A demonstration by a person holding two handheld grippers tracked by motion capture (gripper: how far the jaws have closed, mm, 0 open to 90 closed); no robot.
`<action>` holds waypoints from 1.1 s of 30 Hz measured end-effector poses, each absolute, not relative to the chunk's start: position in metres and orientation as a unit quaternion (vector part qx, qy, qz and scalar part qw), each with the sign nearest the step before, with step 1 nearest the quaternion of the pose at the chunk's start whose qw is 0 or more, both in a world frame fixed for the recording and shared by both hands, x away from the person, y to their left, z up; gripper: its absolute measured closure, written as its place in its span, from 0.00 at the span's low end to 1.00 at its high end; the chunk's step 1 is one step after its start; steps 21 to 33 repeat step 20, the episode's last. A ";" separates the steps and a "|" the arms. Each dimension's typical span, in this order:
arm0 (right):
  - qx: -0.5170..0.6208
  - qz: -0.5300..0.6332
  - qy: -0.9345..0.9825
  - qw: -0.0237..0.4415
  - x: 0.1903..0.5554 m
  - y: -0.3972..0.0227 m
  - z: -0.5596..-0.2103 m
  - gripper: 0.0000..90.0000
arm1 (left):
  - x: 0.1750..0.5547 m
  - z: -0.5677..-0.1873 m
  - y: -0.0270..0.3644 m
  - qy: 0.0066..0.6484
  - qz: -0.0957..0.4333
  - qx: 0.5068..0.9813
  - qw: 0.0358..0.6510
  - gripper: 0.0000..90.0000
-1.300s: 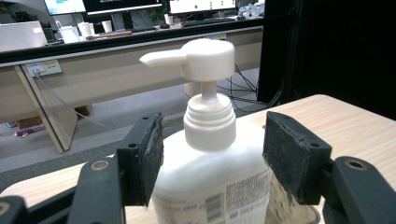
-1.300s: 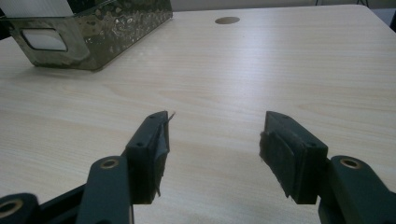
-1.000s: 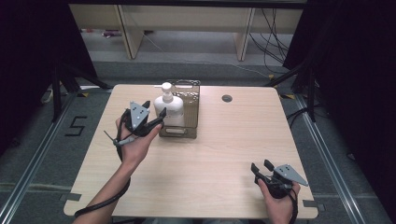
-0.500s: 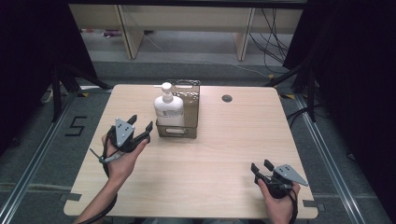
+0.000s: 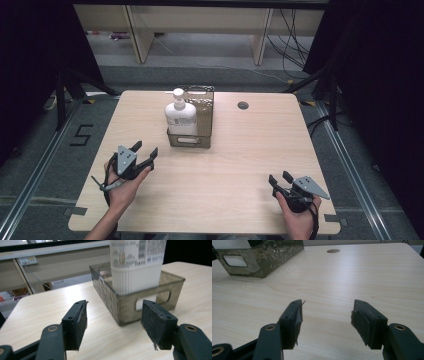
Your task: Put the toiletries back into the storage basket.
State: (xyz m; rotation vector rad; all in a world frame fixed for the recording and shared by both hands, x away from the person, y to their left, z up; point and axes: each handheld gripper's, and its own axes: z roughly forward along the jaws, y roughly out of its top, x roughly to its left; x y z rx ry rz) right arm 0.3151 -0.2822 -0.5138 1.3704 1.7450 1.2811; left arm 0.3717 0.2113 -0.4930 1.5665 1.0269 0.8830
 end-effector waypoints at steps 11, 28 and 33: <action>0.515 0.480 0.654 0.276 0.315 -0.282 -0.514 0.47 | 0.369 -0.520 0.215 0.432 0.359 0.651 0.511 0.40; 0.518 0.480 0.651 0.280 0.316 -0.282 -0.515 0.47 | 0.371 -0.523 0.214 0.429 0.359 0.658 0.504 0.40; 0.518 0.480 0.651 0.280 0.316 -0.282 -0.515 0.47 | 0.371 -0.523 0.214 0.429 0.359 0.658 0.504 0.40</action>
